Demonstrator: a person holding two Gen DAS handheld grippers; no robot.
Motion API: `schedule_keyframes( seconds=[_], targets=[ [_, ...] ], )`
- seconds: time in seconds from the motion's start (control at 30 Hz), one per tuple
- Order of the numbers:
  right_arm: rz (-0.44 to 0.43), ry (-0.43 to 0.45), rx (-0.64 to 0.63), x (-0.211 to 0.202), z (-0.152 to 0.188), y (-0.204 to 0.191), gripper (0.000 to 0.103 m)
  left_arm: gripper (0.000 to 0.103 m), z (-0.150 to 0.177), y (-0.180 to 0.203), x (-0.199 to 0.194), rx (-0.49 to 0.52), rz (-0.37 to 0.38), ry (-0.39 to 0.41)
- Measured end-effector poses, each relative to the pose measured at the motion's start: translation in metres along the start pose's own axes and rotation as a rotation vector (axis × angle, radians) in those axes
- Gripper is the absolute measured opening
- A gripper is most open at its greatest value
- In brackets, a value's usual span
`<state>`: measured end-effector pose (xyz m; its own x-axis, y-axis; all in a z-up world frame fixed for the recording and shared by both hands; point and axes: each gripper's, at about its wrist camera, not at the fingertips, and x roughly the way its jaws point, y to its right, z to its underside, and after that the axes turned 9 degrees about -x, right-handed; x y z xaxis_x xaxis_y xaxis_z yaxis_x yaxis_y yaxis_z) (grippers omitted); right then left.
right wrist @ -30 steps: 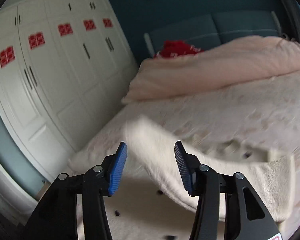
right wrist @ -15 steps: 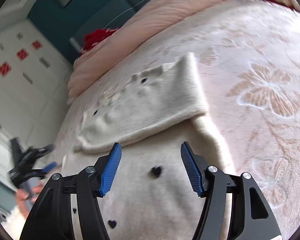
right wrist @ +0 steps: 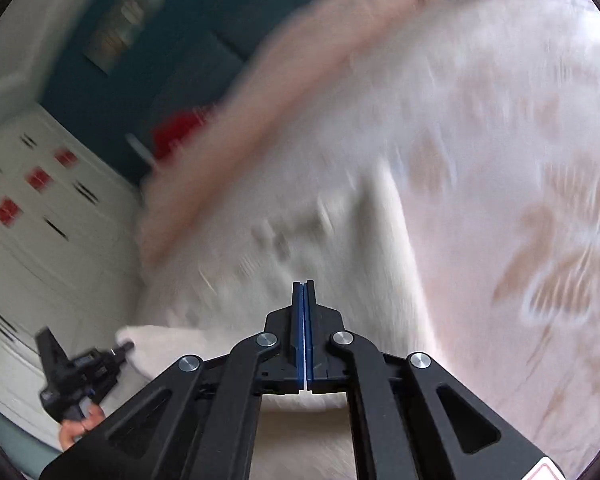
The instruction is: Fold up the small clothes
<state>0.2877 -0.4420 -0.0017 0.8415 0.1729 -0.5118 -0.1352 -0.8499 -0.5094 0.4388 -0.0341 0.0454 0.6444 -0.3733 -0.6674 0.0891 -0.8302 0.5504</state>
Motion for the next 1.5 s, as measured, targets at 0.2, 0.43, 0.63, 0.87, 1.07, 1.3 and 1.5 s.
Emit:
schedule_keyframes(
  seconds=[0.2,0.43,0.63,0.87,1.07,1.3,1.5],
  targets=[
    [0.09,-0.14,0.089,0.001,0.034,0.045,0.002,0.01,0.018,-0.046,0.03,0.026,-0.141,-0.049],
    [-0.036,-0.191,-0.045,-0.007,0.059,-0.003,0.038,0.012,0.041,-0.078,0.04,-0.059,-0.102,-0.049],
    [-0.057,-0.202,0.107,0.042,0.051,0.018,0.011,0.012,0.036,-0.065,0.044,-0.031,-0.117,-0.04],
    [0.066,-0.213,0.131,0.032,0.054,0.057,0.004,0.014,0.045,-0.065,0.06,0.072,-0.144,-0.055],
    [0.2,-0.125,-0.05,-0.038,0.054,0.02,0.017,0.015,0.044,-0.069,0.055,0.082,-0.114,-0.052],
    [0.317,-0.194,-0.408,0.026,0.035,-0.031,0.016,0.016,0.052,-0.075,0.053,0.077,-0.087,-0.007],
    [0.347,-0.124,-0.283,0.013,0.03,-0.014,0.014,0.017,0.053,-0.091,0.052,0.016,-0.001,0.006]
  ],
)
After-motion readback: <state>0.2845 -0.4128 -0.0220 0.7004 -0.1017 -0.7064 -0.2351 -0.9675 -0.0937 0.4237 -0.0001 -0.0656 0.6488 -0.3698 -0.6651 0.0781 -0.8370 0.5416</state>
